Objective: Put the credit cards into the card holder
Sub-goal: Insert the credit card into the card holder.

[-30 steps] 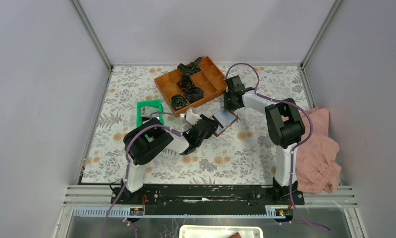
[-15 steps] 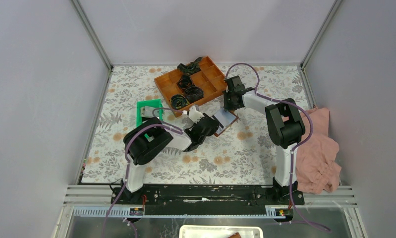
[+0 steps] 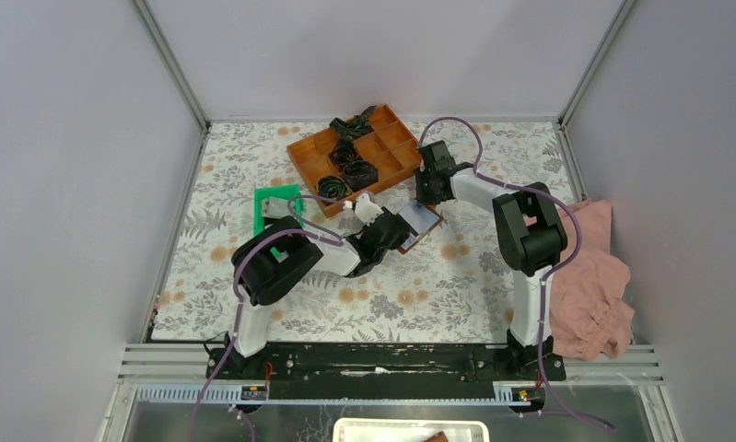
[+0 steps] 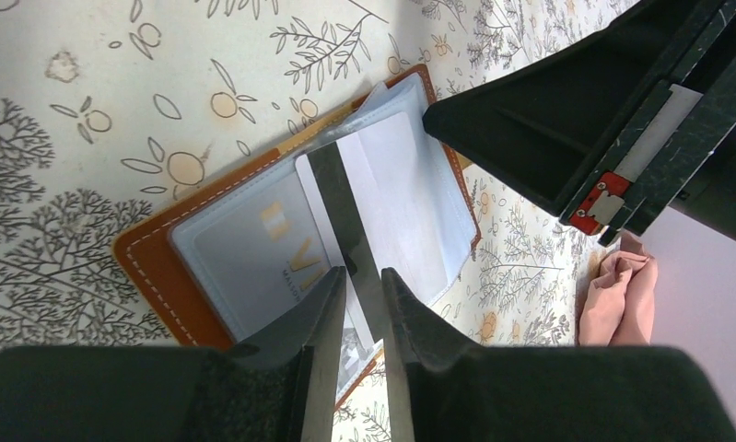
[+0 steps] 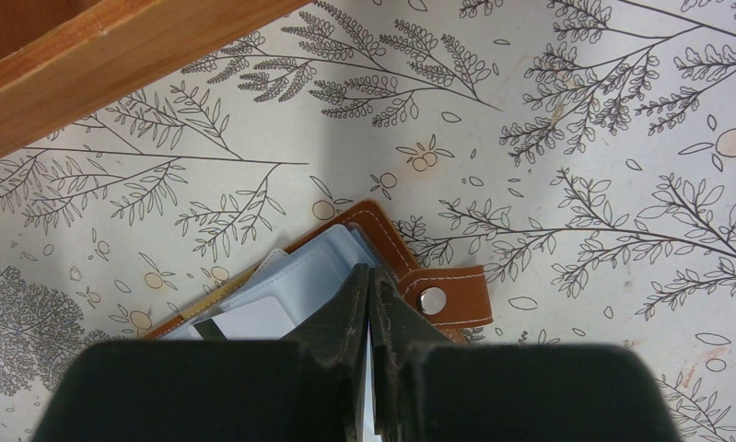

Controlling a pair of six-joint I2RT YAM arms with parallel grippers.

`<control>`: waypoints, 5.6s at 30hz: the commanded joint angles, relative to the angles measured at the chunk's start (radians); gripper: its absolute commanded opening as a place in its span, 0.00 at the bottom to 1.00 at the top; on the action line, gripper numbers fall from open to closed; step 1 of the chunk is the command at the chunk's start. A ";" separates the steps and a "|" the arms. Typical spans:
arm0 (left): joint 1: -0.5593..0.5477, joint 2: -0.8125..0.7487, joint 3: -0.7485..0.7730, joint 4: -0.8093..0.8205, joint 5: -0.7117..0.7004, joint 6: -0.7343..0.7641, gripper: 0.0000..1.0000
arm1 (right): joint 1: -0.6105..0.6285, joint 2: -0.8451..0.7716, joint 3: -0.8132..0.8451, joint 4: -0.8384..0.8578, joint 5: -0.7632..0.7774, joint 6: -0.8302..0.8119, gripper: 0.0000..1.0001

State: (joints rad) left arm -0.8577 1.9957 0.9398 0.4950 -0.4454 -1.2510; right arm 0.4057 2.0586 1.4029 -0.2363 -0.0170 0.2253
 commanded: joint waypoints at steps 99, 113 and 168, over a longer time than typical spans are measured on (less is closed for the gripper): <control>-0.088 0.046 0.159 -0.247 -0.190 0.490 0.00 | 0.004 0.029 -0.063 -0.123 -0.003 0.006 0.07; -0.088 0.088 0.229 -0.235 -0.220 0.524 0.02 | 0.004 0.028 -0.066 -0.123 -0.006 0.005 0.07; -0.089 0.102 0.195 -0.177 -0.252 0.541 0.06 | 0.004 0.028 -0.059 -0.123 -0.005 0.005 0.08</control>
State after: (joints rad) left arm -0.9421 2.0621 1.1301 0.2764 -0.6537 -0.7197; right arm 0.4057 2.0510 1.3842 -0.2150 -0.0196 0.2321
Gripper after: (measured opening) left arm 0.052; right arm 0.076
